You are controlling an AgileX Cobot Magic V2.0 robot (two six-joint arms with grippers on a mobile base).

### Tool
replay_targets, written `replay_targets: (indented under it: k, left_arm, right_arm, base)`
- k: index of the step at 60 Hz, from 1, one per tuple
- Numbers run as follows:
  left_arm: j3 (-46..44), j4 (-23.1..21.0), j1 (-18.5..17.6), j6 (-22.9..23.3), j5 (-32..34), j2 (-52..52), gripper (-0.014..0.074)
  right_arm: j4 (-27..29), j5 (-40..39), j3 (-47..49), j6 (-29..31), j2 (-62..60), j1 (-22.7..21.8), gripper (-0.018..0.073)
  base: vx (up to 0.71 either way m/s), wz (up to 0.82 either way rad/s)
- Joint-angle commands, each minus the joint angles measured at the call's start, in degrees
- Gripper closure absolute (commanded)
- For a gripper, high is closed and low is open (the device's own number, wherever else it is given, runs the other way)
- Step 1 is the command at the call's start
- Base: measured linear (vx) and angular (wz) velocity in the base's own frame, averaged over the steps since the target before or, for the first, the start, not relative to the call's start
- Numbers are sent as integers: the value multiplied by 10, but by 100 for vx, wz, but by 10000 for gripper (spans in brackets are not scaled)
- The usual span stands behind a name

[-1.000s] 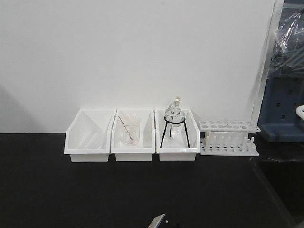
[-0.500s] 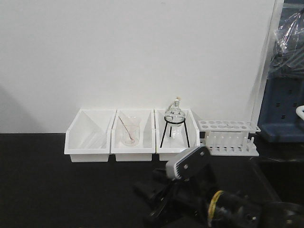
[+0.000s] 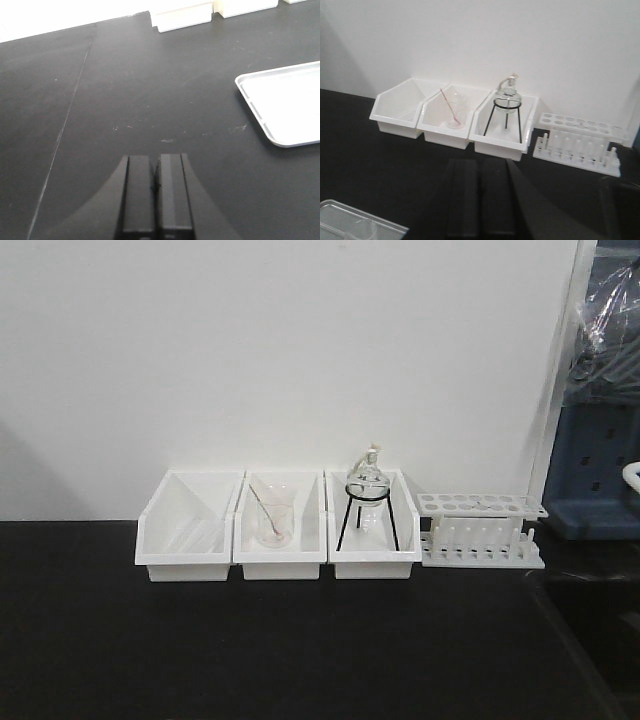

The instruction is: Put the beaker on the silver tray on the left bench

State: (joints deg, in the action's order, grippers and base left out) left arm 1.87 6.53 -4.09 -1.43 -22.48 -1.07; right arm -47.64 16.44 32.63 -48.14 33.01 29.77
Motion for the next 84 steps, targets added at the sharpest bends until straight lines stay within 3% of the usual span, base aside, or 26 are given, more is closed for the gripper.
replay_targets:
  k: [1,40,45,54,59,64,78,84]
  left_arm:
    - [11,0,-2,1,47,-4,595]
    - [11,0,-2,1,47,-4,595]
    - [11,0,-2,1,47,-4,595]
    - [11,0,-2,1,47,-4,595]
    - [11,0,-2,1,47,-4,595]
    - [11,0,-2,1,47,-4,595]
    - [11,0,-2,1,47,-4,595]
    - [11,0,-2,1,47,-4,595]
  right_arm:
    - [-12,-3,-11,-1,-54,-1,573]
    - [19,12,-61,2,-76,-1,571]
    - [119,34,-62,65,-68,-1,571]
    - [334,10,-121,311,-76,-2,571]
    - [406,-33,-174,370,-106,-6,571]
    - [441,-67,-227,370,-151,-46,571]
    - [457,-75,-310,369,-291,-255,571]
    - [483,-99,-350,369,-348,-302,571]
  base:
    - [0,0]
    - [0,0]
    - [0,0]
    - [0,0]
    - [0,0]
    - [0,0]
    - [0,0]
    - [0,0]
